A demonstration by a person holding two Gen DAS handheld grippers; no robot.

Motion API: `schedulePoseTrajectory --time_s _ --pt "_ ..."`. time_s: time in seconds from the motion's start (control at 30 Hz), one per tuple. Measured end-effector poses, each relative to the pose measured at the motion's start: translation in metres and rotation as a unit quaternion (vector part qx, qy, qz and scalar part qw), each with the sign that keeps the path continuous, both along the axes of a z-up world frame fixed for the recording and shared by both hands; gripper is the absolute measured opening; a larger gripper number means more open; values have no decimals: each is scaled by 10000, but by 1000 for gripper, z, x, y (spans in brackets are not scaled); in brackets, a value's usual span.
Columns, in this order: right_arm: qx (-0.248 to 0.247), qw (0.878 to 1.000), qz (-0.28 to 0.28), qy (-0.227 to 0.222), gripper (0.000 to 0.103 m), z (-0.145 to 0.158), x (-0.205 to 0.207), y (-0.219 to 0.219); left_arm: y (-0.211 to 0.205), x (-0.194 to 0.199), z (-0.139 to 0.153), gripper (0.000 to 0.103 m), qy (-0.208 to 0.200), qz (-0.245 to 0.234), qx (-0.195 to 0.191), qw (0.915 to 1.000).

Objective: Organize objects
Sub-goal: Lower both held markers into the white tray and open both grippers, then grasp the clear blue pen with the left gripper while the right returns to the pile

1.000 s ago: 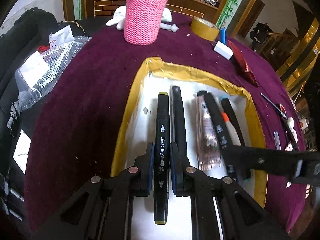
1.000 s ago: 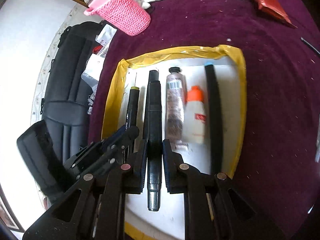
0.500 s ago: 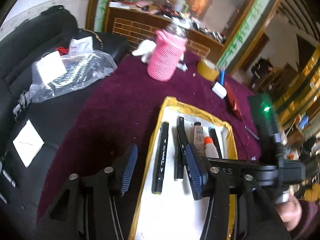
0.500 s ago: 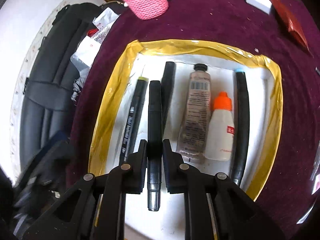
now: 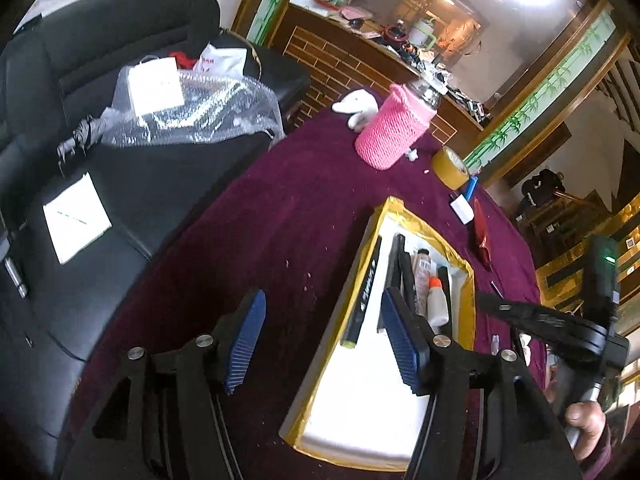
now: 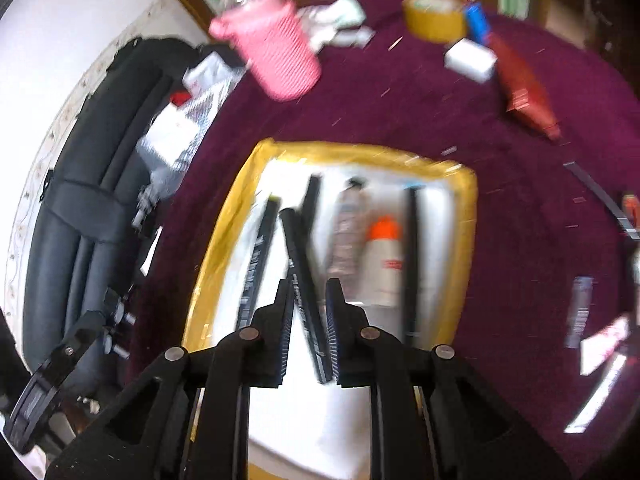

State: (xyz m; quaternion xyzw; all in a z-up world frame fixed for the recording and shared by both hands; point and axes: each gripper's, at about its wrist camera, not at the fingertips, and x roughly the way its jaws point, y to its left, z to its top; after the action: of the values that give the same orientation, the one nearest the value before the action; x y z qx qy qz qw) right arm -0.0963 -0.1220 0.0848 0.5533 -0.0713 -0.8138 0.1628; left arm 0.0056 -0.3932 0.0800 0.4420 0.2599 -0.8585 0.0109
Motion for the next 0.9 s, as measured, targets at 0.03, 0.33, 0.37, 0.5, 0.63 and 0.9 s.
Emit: schedulePoseTrajectory --time_s 0.03,0.33,0.37,0.5,0.63,0.9 --pt "54 9999 -61 99 15 5 2 5 3 1 -1 54 2 -36 43 10000" --pt "1019 9833 -1188 928 93 35 53 97 71 -8 8 54 102 -808 90 9966" --pt "925 9833 -1418 672 93 27 53 116 83 -9 9 54 103 -941 64 9955" --pt "468 9755 -2130 284 93 15 64 187 123 -9 12 54 35 -1313 30 9913" --pt "486 9630 -2637 265 93 16 78 251 167 -6 12 54 -86 -1656 98 9861" --pt "231 9505 -3098 -89 93 -9 105 351 275 -8 -1 54 -312 -2390 -225 9703"
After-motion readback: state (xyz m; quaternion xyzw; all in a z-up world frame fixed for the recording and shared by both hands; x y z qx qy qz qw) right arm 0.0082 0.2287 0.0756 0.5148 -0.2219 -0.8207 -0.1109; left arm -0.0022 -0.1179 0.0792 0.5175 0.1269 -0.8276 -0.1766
